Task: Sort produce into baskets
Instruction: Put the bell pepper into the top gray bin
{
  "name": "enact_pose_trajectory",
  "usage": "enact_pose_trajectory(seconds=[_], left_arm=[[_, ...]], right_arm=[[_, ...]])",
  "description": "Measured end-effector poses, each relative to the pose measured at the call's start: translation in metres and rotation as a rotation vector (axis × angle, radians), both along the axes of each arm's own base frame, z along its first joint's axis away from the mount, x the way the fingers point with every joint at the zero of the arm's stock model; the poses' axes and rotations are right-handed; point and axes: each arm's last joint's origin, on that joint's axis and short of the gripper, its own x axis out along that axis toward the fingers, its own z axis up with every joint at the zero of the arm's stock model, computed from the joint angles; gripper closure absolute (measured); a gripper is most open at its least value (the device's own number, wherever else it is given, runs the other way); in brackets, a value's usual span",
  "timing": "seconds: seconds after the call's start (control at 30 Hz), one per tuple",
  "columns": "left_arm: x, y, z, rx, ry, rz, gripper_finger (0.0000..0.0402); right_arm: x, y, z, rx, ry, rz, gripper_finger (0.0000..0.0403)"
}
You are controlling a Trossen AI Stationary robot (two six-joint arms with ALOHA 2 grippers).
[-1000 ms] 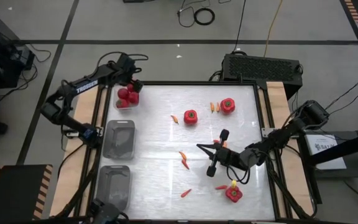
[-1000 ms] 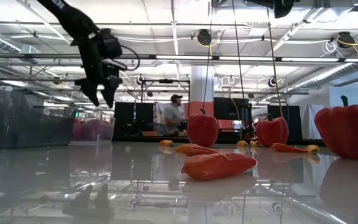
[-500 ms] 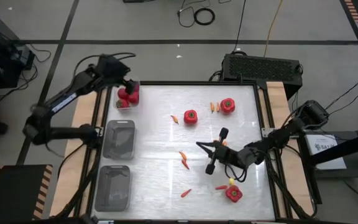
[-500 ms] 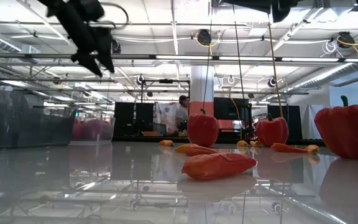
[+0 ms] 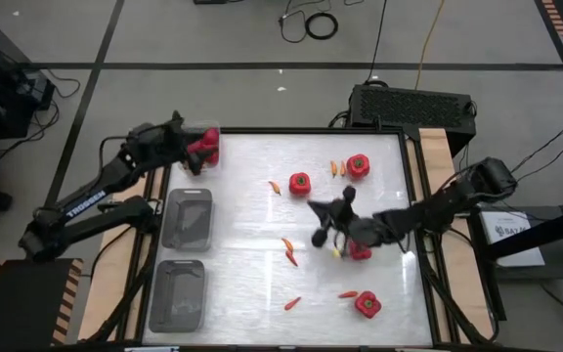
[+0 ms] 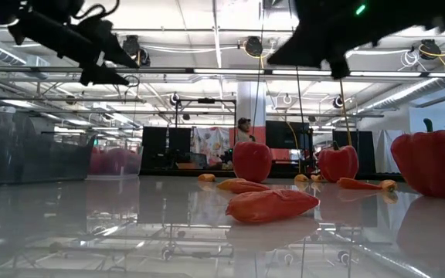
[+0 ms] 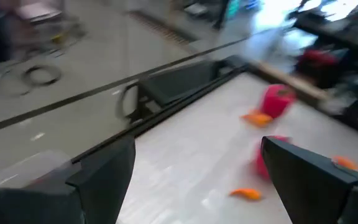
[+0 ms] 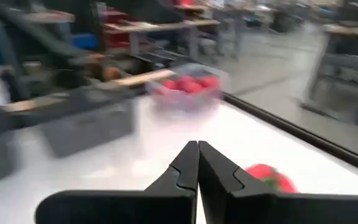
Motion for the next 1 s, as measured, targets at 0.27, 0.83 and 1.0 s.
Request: enact_pose_trajectory(seconds=[0.27,0.83,1.0], left_arm=[[0.007,-0.018,-0.013,0.050,-0.243,-0.121,0.0049],[0.010,-0.021,-0.030,0.266,-0.263,0.017,0.0049],[0.009,-0.019,-0.033,0.282,-0.216,0.026,0.0049]], right_arm=[[0.019,-0.087,0.003,0.185,0.108,-0.046,0.0365],[0.031,-0.141,-0.006,0.332,0.336,-0.050,0.0245],[0.035,-0.142,-0.014,0.302,0.359,-0.035,0.0222]])
